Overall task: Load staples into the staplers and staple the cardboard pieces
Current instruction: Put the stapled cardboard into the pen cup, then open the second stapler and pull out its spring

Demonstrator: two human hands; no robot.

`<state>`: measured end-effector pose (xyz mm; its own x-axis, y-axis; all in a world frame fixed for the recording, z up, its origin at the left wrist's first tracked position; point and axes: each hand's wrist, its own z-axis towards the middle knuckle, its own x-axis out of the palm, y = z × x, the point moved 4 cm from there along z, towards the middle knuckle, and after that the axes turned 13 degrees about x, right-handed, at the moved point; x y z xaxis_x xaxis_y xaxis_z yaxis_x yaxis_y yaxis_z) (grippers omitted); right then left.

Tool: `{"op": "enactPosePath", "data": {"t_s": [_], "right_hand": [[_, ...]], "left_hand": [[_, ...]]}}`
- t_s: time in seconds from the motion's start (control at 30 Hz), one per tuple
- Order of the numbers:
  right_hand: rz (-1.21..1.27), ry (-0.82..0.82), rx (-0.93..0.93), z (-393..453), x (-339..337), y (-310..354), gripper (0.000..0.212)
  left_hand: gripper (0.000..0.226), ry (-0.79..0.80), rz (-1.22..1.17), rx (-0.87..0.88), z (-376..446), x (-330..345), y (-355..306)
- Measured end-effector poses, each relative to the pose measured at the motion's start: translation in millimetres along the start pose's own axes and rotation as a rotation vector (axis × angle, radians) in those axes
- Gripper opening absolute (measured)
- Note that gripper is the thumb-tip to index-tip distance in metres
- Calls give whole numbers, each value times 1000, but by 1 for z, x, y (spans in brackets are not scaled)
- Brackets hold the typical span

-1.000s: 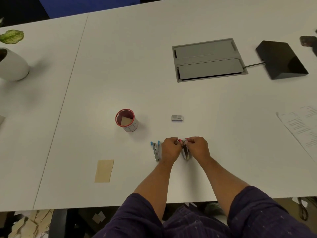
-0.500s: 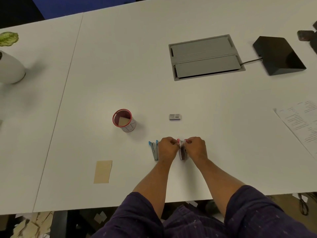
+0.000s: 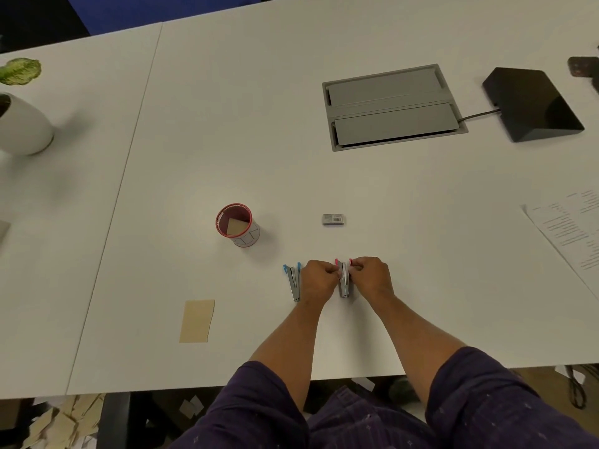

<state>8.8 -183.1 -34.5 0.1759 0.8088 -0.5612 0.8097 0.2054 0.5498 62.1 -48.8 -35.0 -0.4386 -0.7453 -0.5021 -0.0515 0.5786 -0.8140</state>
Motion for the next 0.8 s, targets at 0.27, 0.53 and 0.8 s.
{"op": "enactPosePath", "data": {"t_s": [0.27,0.53,0.8], "right_hand": [[-66,-18,8,-2,0,4,17],[35,-180,-149,-18,-2,19,19],[13,109,-247,-22,36,41,14]], "left_hand": [[13,59,-14,5,3,-5,0],[22,-150,100,53,-5,-29,-6],[22,-389,187,-86,-15,-69,19]]}}
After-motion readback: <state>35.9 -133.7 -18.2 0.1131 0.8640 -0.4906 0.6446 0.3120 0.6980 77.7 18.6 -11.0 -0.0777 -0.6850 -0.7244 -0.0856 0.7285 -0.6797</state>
